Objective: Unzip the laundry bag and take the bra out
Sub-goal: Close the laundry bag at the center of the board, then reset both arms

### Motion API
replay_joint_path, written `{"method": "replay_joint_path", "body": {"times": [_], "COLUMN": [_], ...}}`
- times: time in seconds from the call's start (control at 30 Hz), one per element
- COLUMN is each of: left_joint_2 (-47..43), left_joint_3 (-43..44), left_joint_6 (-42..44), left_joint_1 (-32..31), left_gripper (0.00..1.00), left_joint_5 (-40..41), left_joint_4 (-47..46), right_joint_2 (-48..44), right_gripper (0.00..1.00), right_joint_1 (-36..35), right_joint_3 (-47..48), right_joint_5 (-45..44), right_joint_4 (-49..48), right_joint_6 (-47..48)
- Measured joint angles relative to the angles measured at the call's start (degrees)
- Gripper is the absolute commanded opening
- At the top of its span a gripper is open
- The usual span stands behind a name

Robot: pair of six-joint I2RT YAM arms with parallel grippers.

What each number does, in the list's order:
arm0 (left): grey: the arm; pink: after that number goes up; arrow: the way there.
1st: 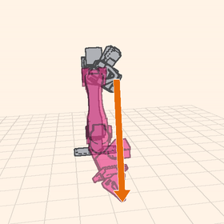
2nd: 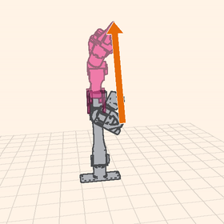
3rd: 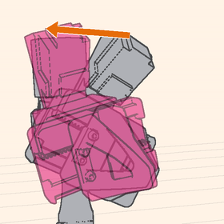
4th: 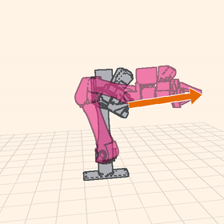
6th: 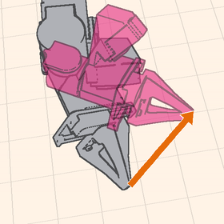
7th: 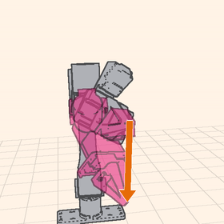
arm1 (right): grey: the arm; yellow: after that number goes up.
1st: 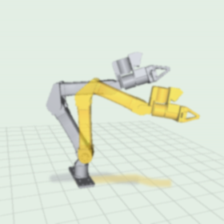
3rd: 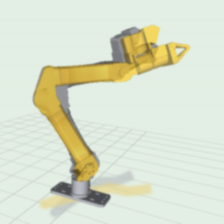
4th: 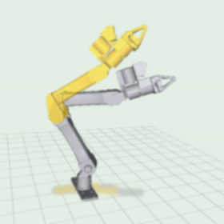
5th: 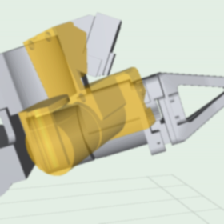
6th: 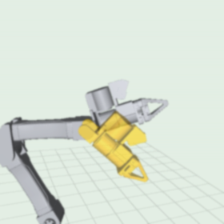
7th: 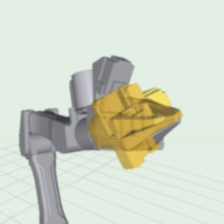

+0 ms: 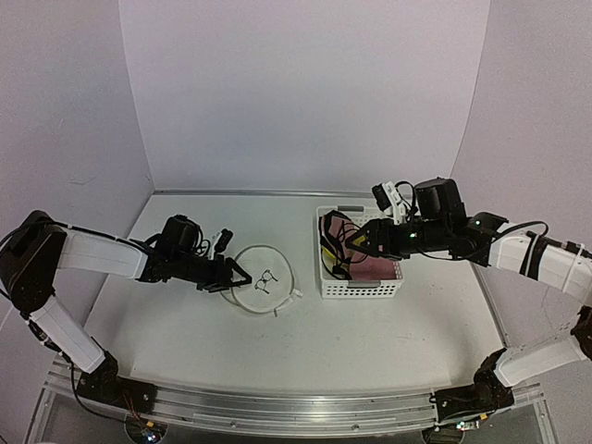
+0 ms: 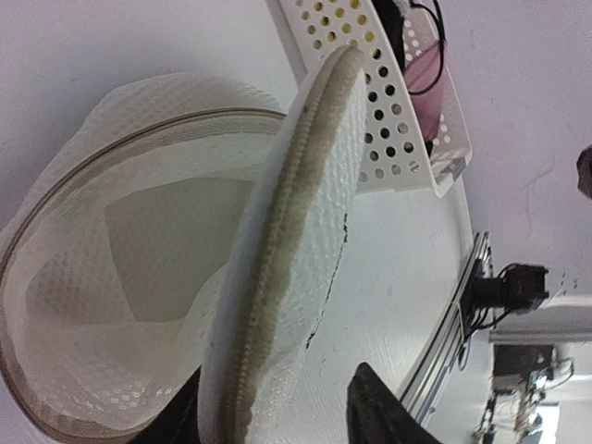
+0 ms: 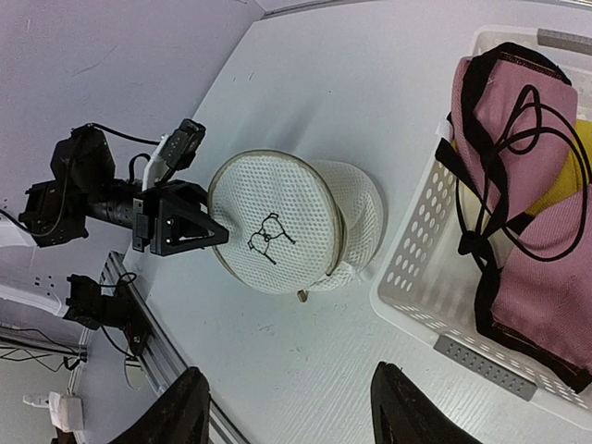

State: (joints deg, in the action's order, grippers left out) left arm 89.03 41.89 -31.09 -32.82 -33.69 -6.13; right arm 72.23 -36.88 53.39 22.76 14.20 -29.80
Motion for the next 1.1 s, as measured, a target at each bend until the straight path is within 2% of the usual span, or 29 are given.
{"method": "replay_joint_path", "body": {"times": [0.1, 0.4, 0.57, 0.87, 1.0, 1.1], "left_joint_2": [-0.04, -3.41, -6.80, -11.39, -9.86, -8.37], "left_joint_3": [-0.76, 0.42, 3.96, 14.60, 20.06, 22.86], "left_joint_6": [-0.74, 1.07, 3.28, 9.01, 12.20, 14.01], "left_joint_1": [1.29, 3.93, 4.00, 4.31, 5.49, 7.87], "left_gripper": [0.62, 0.77, 0.99, 1.00, 1.00, 1.00], "left_joint_5": [0.63, 9.55, 17.27, 30.36, 33.33, 34.05], "left_joint_4": [0.15, 8.09, 14.45, 25.00, 29.00, 30.69], "right_joint_2": [0.04, 0.04, 0.07, -0.04, 0.39, 2.21], "right_gripper": [0.68, 0.88, 0.98, 0.98, 0.98, 0.98], "right_joint_1": [0.00, 0.00, 0.00, 0.00, 0.20, 2.34], "right_joint_3": [-0.15, -0.44, -0.46, -5.09, -4.68, -3.69], "right_joint_5": [-0.13, -4.48, -8.90, -25.75, -33.18, -35.08], "right_joint_4": [-0.28, -0.70, -0.94, -7.56, -9.27, -10.64], "right_joint_6": [0.02, 1.03, 2.29, 5.51, 7.78, 8.72]}}
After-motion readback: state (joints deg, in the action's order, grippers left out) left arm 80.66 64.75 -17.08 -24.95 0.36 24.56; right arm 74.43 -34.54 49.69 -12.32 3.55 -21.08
